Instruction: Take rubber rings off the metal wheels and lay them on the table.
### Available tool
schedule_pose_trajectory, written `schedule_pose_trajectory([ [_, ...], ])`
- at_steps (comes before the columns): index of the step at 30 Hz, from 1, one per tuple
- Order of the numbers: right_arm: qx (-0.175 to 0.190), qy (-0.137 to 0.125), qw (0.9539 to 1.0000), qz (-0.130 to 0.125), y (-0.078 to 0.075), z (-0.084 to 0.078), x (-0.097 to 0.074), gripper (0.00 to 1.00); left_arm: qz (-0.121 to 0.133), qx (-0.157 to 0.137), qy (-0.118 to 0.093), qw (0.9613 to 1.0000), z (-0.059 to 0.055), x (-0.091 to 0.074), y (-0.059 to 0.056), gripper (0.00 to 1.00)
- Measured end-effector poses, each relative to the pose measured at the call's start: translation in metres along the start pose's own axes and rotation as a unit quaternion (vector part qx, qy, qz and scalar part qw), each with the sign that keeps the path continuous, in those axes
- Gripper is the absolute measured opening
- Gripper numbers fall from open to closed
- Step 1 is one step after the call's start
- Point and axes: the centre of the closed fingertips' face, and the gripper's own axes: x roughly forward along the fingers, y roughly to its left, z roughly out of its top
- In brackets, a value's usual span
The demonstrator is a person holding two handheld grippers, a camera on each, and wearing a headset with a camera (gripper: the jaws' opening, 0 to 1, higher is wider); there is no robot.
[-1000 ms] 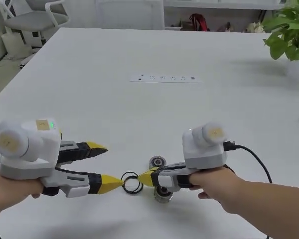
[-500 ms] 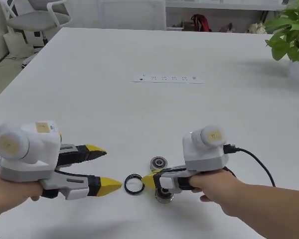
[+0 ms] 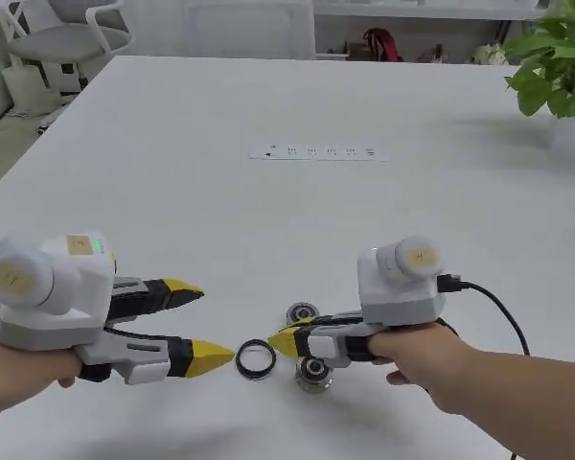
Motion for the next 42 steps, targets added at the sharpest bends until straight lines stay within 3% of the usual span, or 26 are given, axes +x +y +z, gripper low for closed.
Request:
schedule_pose_trajectory([
  [10, -0.021, -0.037, 0.9991, 0.000, 0.002, 0.028, -0.021, 0.14, -0.001, 0.005, -0.007, 1.0000, 0.012, 0.001, 0.000, 0.56],
  [17, -0.049, -0.057, 0.9972, -0.008, -0.002, 0.042, -0.042, 0.18, 0.001, 0.006, -0.019, 0.9998, 0.024, -0.005, 0.001, 0.56],
  [23, -0.083, -0.072, 0.9939, -0.014, 0.000, 0.050, -0.061, 0.23, 0.005, 0.014, -0.021, 0.9997, 0.027, -0.010, 0.002, 0.57],
  [30, -0.111, -0.081, 0.9902, -0.021, -0.002, 0.049, -0.083, 0.31, 0.009, 0.028, -0.018, 0.9994, 0.028, -0.016, 0.001, 0.59],
  [35, -0.143, -0.088, 0.9851, -0.036, -0.005, 0.046, -0.100, 0.39, 0.009, 0.033, -0.018, 0.9992, 0.029, -0.019, -0.002, 0.62],
  [42, -0.175, -0.082, 0.9799, -0.050, -0.006, 0.033, -0.116, 0.50, 0.012, 0.027, -0.028, 0.9992, 0.032, -0.023, -0.005, 0.63],
])
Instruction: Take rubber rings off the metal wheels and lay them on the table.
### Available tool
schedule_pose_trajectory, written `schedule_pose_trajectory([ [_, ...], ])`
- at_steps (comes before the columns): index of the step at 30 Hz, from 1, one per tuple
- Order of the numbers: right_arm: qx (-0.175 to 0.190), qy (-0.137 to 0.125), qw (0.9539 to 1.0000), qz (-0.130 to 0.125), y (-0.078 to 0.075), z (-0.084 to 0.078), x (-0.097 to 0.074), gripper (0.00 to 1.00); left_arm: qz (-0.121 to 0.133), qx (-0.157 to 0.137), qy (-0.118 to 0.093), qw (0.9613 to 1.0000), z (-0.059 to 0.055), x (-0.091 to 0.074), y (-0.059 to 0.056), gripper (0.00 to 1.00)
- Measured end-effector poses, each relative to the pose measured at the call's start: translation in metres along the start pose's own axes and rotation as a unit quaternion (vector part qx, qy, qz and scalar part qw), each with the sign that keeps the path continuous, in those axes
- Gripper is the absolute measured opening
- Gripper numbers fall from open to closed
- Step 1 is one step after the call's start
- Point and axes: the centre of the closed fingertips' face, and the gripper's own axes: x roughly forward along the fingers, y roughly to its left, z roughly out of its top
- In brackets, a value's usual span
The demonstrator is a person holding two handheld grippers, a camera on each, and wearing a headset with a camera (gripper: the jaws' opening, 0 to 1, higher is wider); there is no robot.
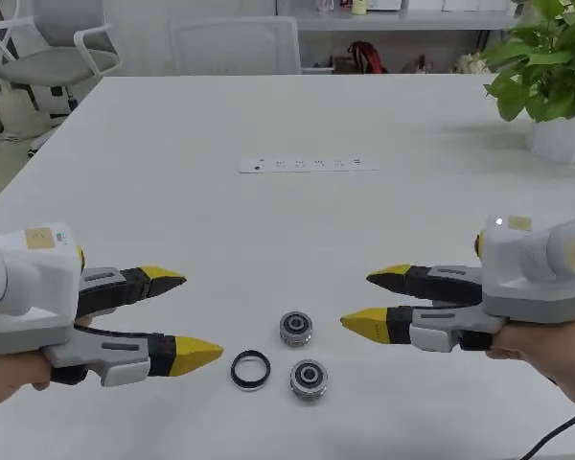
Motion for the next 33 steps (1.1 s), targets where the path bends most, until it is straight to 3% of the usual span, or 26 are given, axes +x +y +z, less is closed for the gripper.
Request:
schedule_pose_trajectory([
  [13, -0.024, 0.018, 0.9995, -0.011, 0.006, -0.024, -0.018, 0.62, 0.015, -0.010, 0.003, 0.9998, -0.011, -0.016, -0.003, 0.69],
  [22, -0.024, 0.030, 0.9992, -0.014, 0.010, -0.038, -0.023, 0.63, 0.028, -0.022, 0.003, 0.9993, -0.019, -0.025, -0.002, 0.70],
  [33, -0.023, 0.034, 0.9990, -0.016, 0.014, -0.043, -0.026, 0.63, 0.034, -0.020, 0.013, 0.9992, -0.024, -0.029, -0.002, 0.70],
])
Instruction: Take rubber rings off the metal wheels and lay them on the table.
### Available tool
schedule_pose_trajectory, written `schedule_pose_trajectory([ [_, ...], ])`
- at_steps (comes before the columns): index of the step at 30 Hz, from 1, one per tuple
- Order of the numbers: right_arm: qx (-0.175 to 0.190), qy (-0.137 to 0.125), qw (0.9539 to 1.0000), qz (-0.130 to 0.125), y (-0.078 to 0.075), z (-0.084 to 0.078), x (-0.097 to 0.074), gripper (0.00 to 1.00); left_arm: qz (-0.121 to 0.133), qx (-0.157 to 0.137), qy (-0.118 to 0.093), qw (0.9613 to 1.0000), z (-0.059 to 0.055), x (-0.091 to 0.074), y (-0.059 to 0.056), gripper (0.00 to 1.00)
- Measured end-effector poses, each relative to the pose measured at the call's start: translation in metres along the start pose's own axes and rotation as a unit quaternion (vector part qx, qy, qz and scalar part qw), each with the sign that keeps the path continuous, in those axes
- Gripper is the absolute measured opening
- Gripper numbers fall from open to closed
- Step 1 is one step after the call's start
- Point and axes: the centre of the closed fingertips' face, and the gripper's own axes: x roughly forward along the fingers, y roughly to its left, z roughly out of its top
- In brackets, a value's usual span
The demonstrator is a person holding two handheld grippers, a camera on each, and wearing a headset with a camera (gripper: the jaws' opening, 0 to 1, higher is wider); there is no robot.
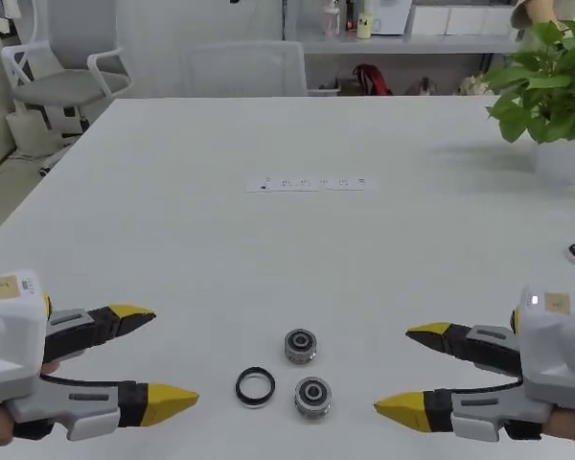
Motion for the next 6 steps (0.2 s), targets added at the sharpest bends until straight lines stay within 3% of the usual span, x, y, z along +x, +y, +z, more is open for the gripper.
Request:
schedule_pose_trajectory([
  [6, 0.002, -0.005, 1.0000, -0.004, -0.0013, 0.0025, -0.0020, 0.63, 0.005, 0.002, 0.002, 1.0000, -0.0001, -0.0040, 0.0021, 0.70],
])
